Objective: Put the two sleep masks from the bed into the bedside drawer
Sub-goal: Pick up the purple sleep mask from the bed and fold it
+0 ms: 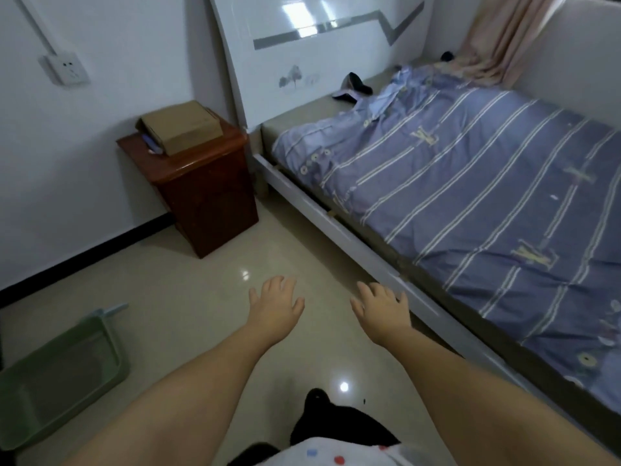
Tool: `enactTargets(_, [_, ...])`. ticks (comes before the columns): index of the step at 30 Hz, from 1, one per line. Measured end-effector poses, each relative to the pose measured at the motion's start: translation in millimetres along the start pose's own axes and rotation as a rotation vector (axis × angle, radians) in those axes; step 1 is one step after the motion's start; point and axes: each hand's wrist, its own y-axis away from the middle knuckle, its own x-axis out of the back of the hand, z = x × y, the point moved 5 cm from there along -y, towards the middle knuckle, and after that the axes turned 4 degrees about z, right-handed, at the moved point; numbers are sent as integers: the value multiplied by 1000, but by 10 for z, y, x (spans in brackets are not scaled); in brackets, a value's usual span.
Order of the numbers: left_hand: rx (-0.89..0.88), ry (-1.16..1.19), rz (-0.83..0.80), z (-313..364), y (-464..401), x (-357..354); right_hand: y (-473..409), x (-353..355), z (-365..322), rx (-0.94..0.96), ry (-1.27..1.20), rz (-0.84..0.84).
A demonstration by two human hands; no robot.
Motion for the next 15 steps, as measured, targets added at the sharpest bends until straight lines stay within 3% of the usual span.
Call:
enactTargets(8, [63,-24,1,-486,-1873,434,-1951,401,-531,75,-14,-53])
enactTargets(15, [-24,-42,-3,-871,-3957,966,-3796,902,-960,-42,-64,4])
